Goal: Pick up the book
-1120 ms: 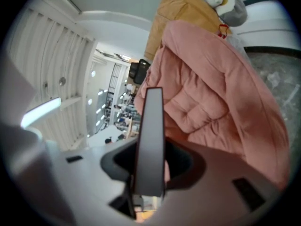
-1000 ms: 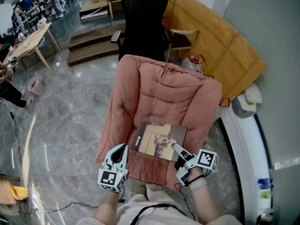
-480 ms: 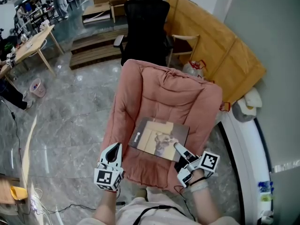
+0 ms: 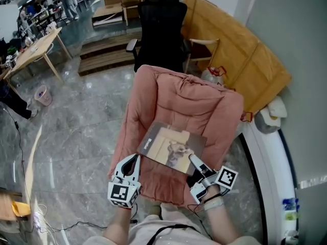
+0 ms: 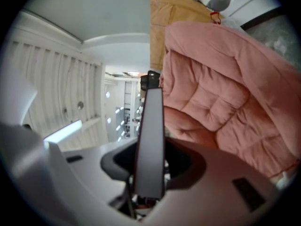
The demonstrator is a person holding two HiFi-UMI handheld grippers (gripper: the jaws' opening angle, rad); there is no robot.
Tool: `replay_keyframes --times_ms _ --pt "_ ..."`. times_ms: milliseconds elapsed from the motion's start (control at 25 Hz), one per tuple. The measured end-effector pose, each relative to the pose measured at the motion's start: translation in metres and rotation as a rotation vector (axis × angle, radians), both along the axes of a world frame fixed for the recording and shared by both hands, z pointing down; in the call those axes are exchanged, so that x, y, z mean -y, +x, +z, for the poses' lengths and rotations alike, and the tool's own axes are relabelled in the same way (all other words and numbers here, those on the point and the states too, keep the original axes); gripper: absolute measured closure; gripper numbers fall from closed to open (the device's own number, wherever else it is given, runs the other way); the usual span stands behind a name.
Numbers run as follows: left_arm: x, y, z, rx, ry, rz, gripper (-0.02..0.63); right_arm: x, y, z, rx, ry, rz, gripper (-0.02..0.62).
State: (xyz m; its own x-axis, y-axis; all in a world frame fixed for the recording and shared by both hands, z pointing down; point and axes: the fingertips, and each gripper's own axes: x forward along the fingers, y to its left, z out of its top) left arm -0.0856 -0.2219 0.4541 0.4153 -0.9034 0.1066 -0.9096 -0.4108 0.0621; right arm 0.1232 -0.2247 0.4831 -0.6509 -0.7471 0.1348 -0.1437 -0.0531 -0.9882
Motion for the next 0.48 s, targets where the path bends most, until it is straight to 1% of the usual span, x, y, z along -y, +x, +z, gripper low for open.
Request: replay_keyframes --times_ms 240,480 --pt "-0.003 0.012 -0.006 -0.020 0.003 0.020 0.584 0.001 0.002 -0.010 0.034 0.055 0.014 0.436" --pt "-0.004 0.022 -0.005 -0.024 0.000 0.050 0.584 0.000 0.008 -0.013 0.054 0.073 0.042 0.436"
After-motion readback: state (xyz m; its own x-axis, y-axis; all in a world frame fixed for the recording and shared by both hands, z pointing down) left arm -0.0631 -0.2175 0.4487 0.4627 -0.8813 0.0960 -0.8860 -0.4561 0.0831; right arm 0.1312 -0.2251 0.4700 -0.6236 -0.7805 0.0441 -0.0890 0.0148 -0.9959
